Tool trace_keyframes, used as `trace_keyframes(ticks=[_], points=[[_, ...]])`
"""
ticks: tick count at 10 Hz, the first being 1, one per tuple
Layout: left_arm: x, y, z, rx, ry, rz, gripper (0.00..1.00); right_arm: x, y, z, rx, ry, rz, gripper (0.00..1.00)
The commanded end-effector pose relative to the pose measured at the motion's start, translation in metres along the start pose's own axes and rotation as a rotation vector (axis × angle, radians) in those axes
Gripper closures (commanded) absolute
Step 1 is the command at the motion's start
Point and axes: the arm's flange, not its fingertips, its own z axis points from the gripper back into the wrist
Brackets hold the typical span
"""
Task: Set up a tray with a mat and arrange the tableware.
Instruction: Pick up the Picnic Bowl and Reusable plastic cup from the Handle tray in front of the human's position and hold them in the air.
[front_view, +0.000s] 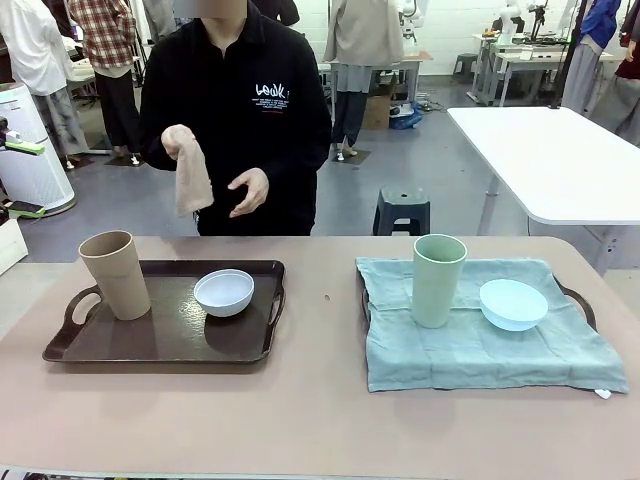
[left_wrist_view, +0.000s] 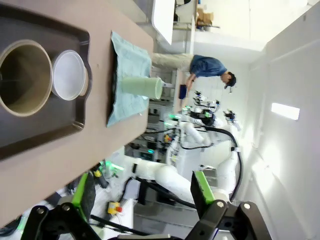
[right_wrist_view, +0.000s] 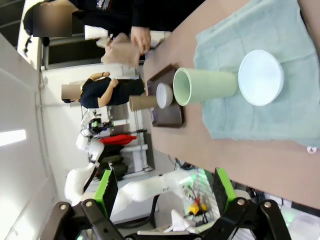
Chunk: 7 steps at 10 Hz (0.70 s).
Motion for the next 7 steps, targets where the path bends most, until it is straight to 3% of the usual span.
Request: trace_keyframes(ticks=[1, 3, 4, 5, 6, 7], points=[[0.013, -0.035, 0.020, 0.260, -0.031, -0.237, 0.00, 0.014, 0.070, -0.024, -0.139, -0.163, 0.015, 0.00], [0.016, -0.098, 0.027, 0.674, -0.141, -0.500, 0.00, 0.034, 0.154, -0.084, -0.346, -0.279, 0.009, 0.00], [0.026, -0.114, 0.019, 0.908, -0.182, -0.599, 0.00, 0.039, 0.194, -0.126, -0.443, -0.277, 0.054, 0.00], [0.024, -0.124, 0.010, 1.079, -0.111, -0.711, 0.00, 0.035, 0.228, -0.167, -0.467, -0.238, 0.141, 0.00], [0.013, -0.140, 0.009, 1.001, 0.067, -0.711, 0.00, 0.025, 0.248, -0.202, -0.469, -0.150, 0.264, 0.00], [-0.009, -0.156, 0.028, 0.608, 0.339, -0.407, 0.00, 0.013, 0.222, -0.143, -0.354, -0.296, 0.154, 0.00]])
